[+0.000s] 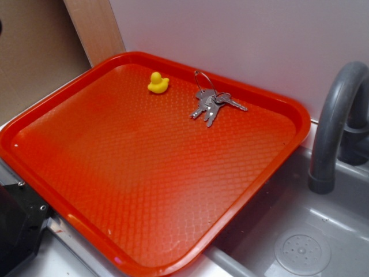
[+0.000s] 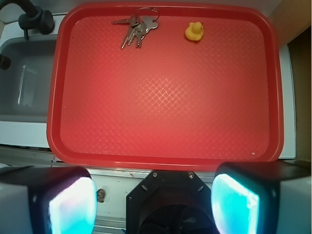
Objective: Grab the silver keys.
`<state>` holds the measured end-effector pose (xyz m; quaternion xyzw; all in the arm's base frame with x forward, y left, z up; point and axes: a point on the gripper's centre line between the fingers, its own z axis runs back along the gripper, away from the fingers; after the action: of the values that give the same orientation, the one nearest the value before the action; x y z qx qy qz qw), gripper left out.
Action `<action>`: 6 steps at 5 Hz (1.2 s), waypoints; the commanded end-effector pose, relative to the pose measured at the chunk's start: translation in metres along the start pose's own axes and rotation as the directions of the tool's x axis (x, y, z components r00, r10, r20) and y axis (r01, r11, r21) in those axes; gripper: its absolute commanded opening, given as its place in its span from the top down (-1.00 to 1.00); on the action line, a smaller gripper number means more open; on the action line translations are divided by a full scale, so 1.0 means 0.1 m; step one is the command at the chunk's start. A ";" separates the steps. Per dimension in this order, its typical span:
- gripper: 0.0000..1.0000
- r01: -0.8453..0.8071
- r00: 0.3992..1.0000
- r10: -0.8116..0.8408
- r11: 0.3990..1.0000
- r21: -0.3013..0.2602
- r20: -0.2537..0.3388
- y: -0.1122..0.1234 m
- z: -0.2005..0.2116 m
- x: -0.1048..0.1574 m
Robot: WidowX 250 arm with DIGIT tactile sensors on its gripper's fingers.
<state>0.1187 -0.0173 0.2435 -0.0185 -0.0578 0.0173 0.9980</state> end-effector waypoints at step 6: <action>-1.00 0.463 0.808 -0.473 0.878 0.120 0.350 -0.13 -0.90 1.39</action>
<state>0.2655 -0.0284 0.1581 0.0052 -0.2293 -0.2381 0.9438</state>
